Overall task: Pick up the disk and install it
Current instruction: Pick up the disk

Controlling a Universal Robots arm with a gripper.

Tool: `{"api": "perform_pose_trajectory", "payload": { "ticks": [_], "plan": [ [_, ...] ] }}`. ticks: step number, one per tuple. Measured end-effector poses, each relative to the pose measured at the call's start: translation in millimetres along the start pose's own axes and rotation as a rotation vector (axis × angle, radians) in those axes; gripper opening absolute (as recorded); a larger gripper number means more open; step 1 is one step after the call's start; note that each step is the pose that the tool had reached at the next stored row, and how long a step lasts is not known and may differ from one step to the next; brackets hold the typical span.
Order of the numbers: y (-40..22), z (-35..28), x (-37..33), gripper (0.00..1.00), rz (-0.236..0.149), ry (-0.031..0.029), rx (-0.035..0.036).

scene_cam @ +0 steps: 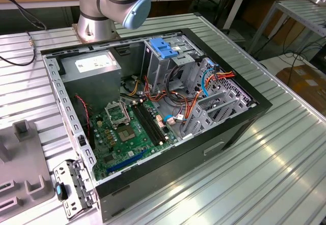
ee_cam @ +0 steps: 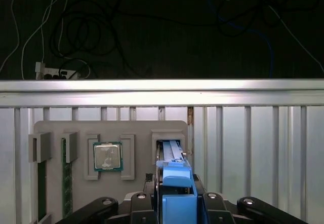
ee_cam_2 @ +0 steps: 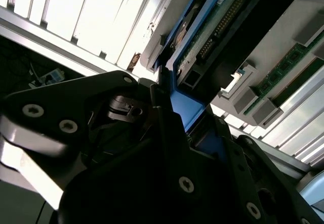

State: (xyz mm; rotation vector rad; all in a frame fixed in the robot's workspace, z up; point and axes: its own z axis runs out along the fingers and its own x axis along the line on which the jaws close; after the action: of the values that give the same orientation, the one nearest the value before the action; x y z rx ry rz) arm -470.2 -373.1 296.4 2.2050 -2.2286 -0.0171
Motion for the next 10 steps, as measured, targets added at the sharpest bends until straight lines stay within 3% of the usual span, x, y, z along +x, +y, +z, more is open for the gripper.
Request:
{"api": "perform_pose_trajectory", "payload": {
  "ticks": [5, 7, 10],
  "plan": [
    [0.0, -3.6, 0.0, 0.37, 0.0, 0.0, 0.0001],
    [0.2, -14.4, 0.0, 0.37, 0.0, 0.0, 0.0001],
    [0.3, -21.1, -0.1, 0.37, 0.0, 0.0, 0.0]
  ]
}}
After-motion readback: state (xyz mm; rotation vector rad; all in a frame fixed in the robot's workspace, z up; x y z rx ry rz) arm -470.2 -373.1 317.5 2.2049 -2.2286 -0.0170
